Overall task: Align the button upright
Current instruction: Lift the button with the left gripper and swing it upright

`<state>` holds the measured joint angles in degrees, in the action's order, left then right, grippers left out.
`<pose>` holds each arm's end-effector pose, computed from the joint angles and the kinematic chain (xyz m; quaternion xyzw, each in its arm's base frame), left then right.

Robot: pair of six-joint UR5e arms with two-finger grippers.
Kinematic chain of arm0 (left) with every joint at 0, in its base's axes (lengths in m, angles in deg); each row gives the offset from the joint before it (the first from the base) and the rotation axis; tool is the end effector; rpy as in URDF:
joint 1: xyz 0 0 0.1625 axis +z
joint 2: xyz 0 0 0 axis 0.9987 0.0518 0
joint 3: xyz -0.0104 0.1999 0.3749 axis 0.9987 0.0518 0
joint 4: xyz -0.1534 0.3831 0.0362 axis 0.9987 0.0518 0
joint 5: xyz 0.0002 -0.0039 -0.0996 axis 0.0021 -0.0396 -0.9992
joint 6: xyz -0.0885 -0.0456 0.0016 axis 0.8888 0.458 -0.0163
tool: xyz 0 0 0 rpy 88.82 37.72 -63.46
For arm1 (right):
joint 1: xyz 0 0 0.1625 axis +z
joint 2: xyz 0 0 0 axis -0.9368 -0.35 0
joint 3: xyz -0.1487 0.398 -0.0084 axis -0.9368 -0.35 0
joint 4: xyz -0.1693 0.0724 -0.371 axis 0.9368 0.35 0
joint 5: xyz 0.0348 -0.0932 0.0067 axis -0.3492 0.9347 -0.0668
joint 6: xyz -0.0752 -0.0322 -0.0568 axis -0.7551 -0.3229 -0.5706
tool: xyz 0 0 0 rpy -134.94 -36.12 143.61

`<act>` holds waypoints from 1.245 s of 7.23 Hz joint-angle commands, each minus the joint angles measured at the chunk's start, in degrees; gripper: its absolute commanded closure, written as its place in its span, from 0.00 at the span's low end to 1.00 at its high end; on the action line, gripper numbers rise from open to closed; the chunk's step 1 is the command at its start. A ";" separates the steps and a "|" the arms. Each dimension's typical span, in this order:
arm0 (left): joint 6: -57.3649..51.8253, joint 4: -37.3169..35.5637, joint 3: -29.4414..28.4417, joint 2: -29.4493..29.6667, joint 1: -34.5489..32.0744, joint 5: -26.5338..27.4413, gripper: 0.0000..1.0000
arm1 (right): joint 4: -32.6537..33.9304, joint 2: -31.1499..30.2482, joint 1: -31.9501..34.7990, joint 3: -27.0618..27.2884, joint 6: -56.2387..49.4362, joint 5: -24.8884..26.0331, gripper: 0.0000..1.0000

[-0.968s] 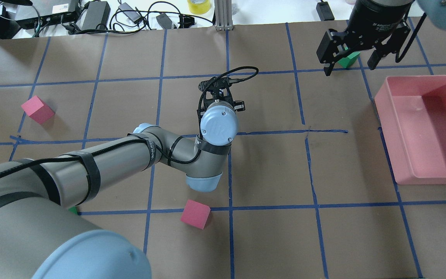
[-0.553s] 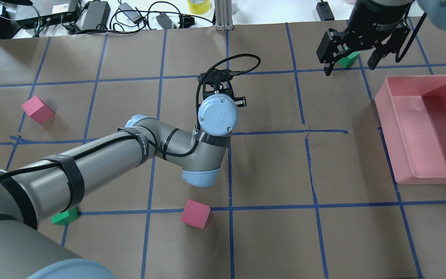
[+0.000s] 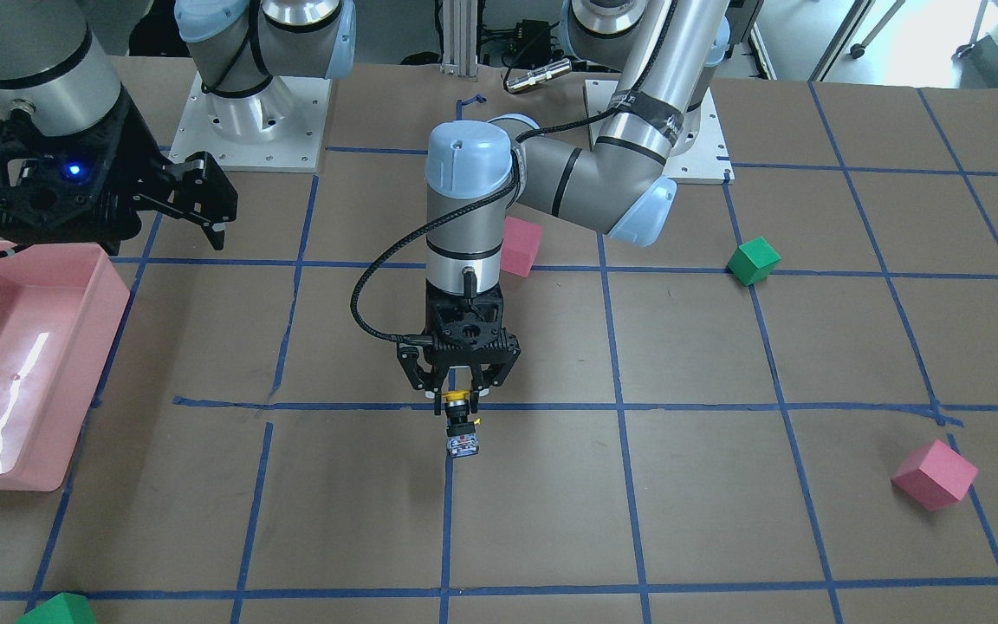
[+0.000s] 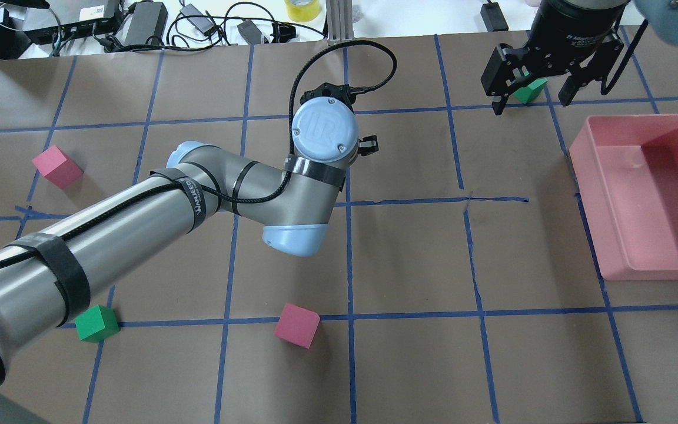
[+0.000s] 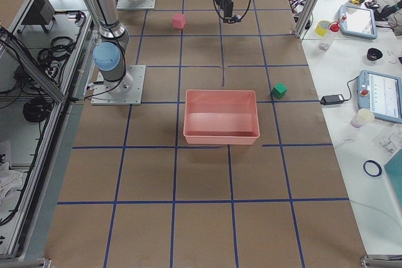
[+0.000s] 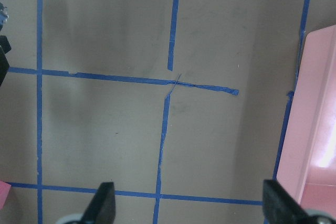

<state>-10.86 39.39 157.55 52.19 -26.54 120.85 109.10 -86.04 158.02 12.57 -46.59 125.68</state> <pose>-0.3619 -0.5242 0.2735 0.0572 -0.9765 0.2043 0.0385 0.1181 -0.5303 0.5003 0.0492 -0.9987 -0.0115 0.0062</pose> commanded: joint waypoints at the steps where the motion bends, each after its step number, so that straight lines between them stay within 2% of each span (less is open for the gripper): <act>1: 0.06 16.09 -5.20 -1.77 1.59 -6.87 0.89 | 0.03 0.00 0.00 0.00 0.00 -0.10 0.00; 2: 0.15 25.74 -8.54 -1.68 1.86 -9.33 0.92 | 0.03 0.00 0.00 0.26 0.00 -0.01 0.00; 4: 0.24 33.63 -11.64 -0.19 3.08 -14.52 0.93 | 0.03 0.00 0.00 0.27 0.00 -0.01 0.00; 5: 0.41 38.27 -12.70 0.33 5.18 -20.72 0.96 | 0.03 -0.09 0.09 0.27 0.00 -0.19 0.00; 6: 0.93 41.45 -13.58 1.12 7.81 -25.31 0.96 | -0.06 -0.09 0.09 0.27 0.09 -0.01 0.00; 7: 5.38 41.66 -14.19 2.96 10.01 -30.05 0.99 | 0.03 -0.09 0.09 0.27 0.09 -0.19 0.00; 9: 16.61 41.66 -15.52 7.27 10.64 -33.85 0.99 | -0.06 0.00 0.00 0.35 0.09 -0.01 0.00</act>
<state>-1.07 80.81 142.69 57.13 -16.60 90.25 109.06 -86.07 158.09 12.89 -46.54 125.63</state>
